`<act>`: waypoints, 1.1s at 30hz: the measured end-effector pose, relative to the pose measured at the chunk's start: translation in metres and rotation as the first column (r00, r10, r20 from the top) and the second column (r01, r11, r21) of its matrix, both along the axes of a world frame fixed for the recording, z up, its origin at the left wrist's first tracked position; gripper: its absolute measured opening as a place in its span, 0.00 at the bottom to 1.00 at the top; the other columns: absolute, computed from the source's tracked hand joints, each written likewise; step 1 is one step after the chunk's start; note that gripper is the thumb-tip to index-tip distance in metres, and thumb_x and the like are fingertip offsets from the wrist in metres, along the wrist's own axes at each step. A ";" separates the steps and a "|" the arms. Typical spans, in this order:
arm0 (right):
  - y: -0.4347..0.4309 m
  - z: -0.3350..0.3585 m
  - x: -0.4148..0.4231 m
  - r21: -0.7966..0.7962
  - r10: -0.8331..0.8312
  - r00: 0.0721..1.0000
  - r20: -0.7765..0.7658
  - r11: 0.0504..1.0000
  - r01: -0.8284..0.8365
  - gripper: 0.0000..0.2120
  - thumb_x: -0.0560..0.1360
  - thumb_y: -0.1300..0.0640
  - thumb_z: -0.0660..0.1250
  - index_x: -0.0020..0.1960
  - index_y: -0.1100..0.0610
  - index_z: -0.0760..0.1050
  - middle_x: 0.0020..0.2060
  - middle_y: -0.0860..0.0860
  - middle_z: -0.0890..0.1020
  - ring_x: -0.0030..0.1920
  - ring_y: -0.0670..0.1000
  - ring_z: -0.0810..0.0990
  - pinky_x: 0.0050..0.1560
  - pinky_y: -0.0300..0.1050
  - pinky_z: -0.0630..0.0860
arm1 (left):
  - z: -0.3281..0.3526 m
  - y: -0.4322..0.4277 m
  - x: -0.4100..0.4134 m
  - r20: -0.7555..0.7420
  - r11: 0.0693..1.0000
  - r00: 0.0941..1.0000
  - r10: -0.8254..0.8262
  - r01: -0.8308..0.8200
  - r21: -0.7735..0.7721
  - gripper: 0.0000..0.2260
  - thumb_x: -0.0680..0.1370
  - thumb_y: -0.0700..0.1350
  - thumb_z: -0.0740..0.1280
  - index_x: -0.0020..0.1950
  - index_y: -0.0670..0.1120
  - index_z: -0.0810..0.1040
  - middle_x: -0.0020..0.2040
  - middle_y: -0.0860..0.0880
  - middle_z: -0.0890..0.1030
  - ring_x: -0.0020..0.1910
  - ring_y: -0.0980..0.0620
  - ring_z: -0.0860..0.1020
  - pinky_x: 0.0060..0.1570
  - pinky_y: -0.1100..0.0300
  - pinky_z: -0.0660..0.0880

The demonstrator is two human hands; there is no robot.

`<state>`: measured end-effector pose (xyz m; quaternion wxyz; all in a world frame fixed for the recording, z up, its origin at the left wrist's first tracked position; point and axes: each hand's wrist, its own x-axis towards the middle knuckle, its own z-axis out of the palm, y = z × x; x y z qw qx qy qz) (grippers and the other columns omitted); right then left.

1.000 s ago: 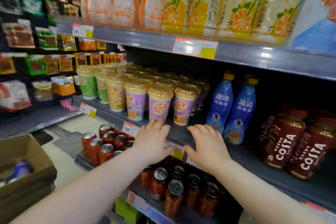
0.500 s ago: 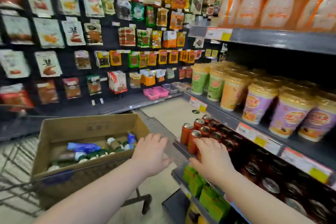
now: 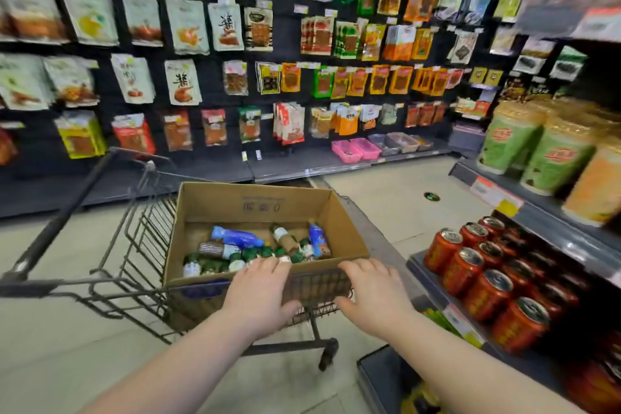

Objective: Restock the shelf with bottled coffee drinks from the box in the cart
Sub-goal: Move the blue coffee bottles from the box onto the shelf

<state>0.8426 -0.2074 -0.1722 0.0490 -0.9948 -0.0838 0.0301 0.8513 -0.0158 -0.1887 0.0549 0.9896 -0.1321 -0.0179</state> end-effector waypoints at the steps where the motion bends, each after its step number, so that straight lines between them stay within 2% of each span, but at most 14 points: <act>1: 0.003 -0.003 0.010 0.005 0.013 1.000 -0.008 1.000 -0.013 0.26 0.75 0.43 0.60 0.70 0.47 0.62 0.68 0.47 0.69 0.70 0.53 0.64 0.70 0.54 0.58 | -0.003 0.005 0.004 -0.014 1.000 1.000 0.019 -0.019 0.002 0.30 0.75 0.63 0.61 0.73 0.50 0.61 0.72 0.50 0.65 0.71 0.48 0.63 0.68 0.52 0.63; 12: 0.008 -0.041 0.153 0.049 0.157 0.983 -0.091 0.987 -0.153 0.24 0.76 0.44 0.60 0.70 0.48 0.62 0.68 0.48 0.68 0.70 0.53 0.64 0.67 0.51 0.62 | -0.021 0.019 0.115 -0.093 0.977 0.974 0.207 -0.201 0.064 0.30 0.76 0.63 0.59 0.73 0.51 0.60 0.71 0.51 0.65 0.71 0.49 0.63 0.69 0.52 0.62; 19: -0.029 -0.067 0.238 0.010 0.143 0.970 -0.196 0.990 -0.144 0.26 0.75 0.43 0.60 0.71 0.47 0.61 0.69 0.48 0.68 0.69 0.54 0.65 0.67 0.51 0.62 | -0.041 -0.008 0.181 -0.188 0.971 0.953 0.237 -0.229 0.063 0.30 0.76 0.61 0.61 0.73 0.49 0.61 0.72 0.49 0.65 0.72 0.48 0.62 0.70 0.50 0.61; 27: -0.012 -0.099 0.299 -0.031 0.108 0.940 -0.325 0.992 -0.124 0.26 0.75 0.44 0.60 0.71 0.48 0.61 0.69 0.49 0.68 0.68 0.54 0.67 0.67 0.52 0.64 | -0.070 0.034 0.227 -0.282 0.949 0.907 0.314 -0.296 0.104 0.30 0.76 0.62 0.60 0.74 0.49 0.60 0.72 0.50 0.65 0.71 0.48 0.63 0.69 0.51 0.63; 33: 0.010 -0.115 0.339 -0.059 -0.011 0.936 -0.353 0.998 -0.010 0.26 0.74 0.43 0.61 0.70 0.48 0.62 0.67 0.49 0.70 0.67 0.54 0.68 0.65 0.51 0.65 | -0.090 0.066 0.294 -0.312 0.976 0.926 0.215 -0.197 0.088 0.29 0.75 0.61 0.61 0.71 0.49 0.63 0.69 0.49 0.68 0.69 0.47 0.66 0.65 0.51 0.65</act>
